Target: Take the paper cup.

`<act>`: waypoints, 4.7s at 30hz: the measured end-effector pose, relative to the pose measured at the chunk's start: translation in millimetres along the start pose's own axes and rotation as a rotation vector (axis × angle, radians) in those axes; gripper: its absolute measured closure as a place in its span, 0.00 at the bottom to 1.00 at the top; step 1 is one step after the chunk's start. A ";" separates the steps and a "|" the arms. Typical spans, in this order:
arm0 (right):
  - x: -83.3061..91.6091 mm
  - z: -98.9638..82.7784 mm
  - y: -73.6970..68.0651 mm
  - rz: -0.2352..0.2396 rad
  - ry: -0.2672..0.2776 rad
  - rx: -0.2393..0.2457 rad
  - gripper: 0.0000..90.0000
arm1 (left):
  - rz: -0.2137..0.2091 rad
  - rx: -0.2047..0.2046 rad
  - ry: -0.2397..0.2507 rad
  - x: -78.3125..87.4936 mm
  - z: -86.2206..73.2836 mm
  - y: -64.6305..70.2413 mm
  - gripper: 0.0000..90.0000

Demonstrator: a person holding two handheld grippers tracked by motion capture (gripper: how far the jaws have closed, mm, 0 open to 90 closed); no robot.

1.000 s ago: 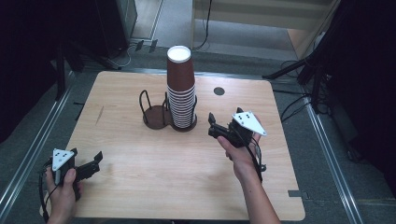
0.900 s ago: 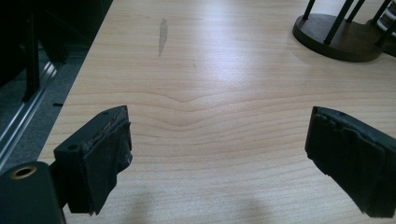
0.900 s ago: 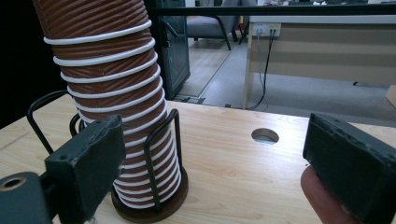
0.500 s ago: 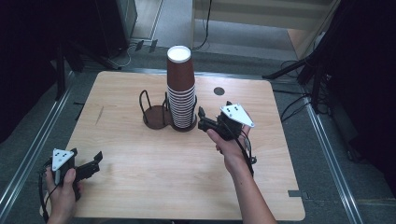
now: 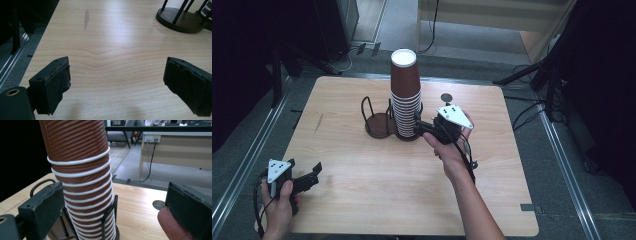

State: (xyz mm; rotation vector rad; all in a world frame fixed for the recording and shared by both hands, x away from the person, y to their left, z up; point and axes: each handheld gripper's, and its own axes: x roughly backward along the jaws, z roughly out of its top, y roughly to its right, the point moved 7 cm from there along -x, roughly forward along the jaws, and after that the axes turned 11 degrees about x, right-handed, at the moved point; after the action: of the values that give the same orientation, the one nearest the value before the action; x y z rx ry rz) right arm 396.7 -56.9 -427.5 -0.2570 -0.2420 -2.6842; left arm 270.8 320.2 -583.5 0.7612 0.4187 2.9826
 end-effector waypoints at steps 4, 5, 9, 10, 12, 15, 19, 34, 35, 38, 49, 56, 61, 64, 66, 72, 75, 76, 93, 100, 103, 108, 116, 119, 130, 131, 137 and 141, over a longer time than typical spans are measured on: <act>-3.4 4.4 -2.8 0.010 0.002 -0.008 0.01 | 0.000 0.002 -0.001 -0.2 -0.1 0.2 0.08; -4.0 5.5 -3.6 0.013 0.003 -0.011 0.01 | 0.000 0.004 0.000 -0.4 -0.1 0.4 0.08; -8.9 9.3 -5.7 0.018 0.004 -0.013 0.01 | 0.000 0.003 -0.002 -0.4 -0.1 0.1 0.08; -10.1 10.4 -5.9 0.014 0.006 -0.013 0.01 | 0.000 0.002 -0.003 -0.3 -0.1 0.0 0.08; -11.9 12.9 -7.0 0.016 0.008 -0.016 0.01 | 0.000 0.004 -0.003 -0.3 -0.1 0.1 0.08; -14.8 16.8 -9.4 0.017 0.014 -0.011 0.01 | -0.001 0.003 -0.002 -0.4 -0.1 0.0 0.08; -19.5 20.9 -12.0 0.018 0.016 -0.008 0.01 | -0.001 0.005 -0.002 -0.3 -0.1 0.0 0.08; -36.3 33.3 -23.4 0.041 0.022 -0.004 0.01 | -0.003 0.008 -0.002 -0.5 0.0 0.0 0.08; -36.8 34.4 -24.4 0.042 0.021 -0.003 0.01 | -0.003 0.008 -0.002 -0.5 0.0 0.0 0.09; -38.2 38.9 -27.6 0.046 0.028 -0.001 0.01 | -0.003 0.009 -0.002 -0.5 0.0 -0.2 0.09; -50.0 49.7 -34.9 0.036 0.028 0.015 0.01 | -0.004 0.010 -0.002 -0.4 0.1 -0.2 0.08; -59.2 54.1 -35.9 0.029 0.027 0.006 0.01 | -0.008 0.007 -0.002 -0.3 0.0 0.0 0.08; -64.2 55.5 -35.0 0.007 0.032 0.019 0.00 | -0.007 0.007 -0.002 -0.3 0.0 0.1 0.08; -67.8 52.4 -33.6 -0.004 0.027 0.025 0.00 | -0.009 0.007 -0.002 -0.4 0.0 0.3 0.08; -70.2 50.1 -34.6 -0.008 0.024 0.040 0.00 | -0.007 0.005 -0.004 -0.4 -0.2 0.3 0.08; -74.2 47.5 -39.3 -0.009 0.022 0.060 0.05 | -0.008 0.006 -0.003 -0.3 -0.1 0.3 0.08; -74.4 47.7 -39.7 -0.012 0.021 0.063 0.05 | -0.009 0.007 -0.003 -0.5 -0.1 0.3 0.08; -74.4 47.7 -39.7 -0.013 0.021 0.063 0.05 | -0.008 0.007 -0.002 -0.5 0.0 0.3 0.08; -74.1 52.2 -39.3 -0.002 0.039 0.064 0.08 | -0.007 0.009 -0.003 -0.7 0.1 0.0 0.09; -73.8 56.2 -40.6 -0.008 0.046 0.065 0.09 | -0.010 0.009 -0.004 -0.4 0.1 -0.1 0.09; -73.3 58.4 -40.1 -0.011 0.049 0.064 0.10 | -0.011 0.010 -0.004 -0.5 0.1 -0.1 0.09; -73.6 61.2 -40.7 -0.014 0.049 0.071 0.11 | -0.010 0.009 -0.004 -0.4 0.1 0.1 0.09; -72.5 68.6 -40.9 -0.018 0.060 0.066 0.12 | -0.008 0.010 -0.003 -0.4 0.1 -0.2 0.09; -71.0 75.4 -38.9 -0.026 0.076 0.068 0.13 | -0.008 0.011 -0.003 -0.4 0.2 -0.3 0.09; -67.1 96.5 -36.1 -0.036 0.109 0.056 0.14 | -0.011 0.012 -0.004 -0.3 0.2 -0.4 0.09; -66.6 97.8 -35.8 -0.037 0.107 0.058 0.14 | -0.011 0.012 -0.004 -0.3 0.2 -0.5 0.09; -63.4 109.1 -33.8 -0.041 0.129 0.060 0.14 | -0.011 0.015 0.000 -0.6 0.4 -0.5 0.09; -60.6 116.0 -31.7 -0.045 0.143 0.061 0.14 | -0.012 0.016 0.000 -0.8 0.4 -0.6 0.09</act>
State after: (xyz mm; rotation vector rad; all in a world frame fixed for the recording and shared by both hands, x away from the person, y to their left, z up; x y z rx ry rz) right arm 453.4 19.9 -332.5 -0.0406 -0.2887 -2.7189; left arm 271.7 320.8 -583.7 0.7577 0.4456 2.9713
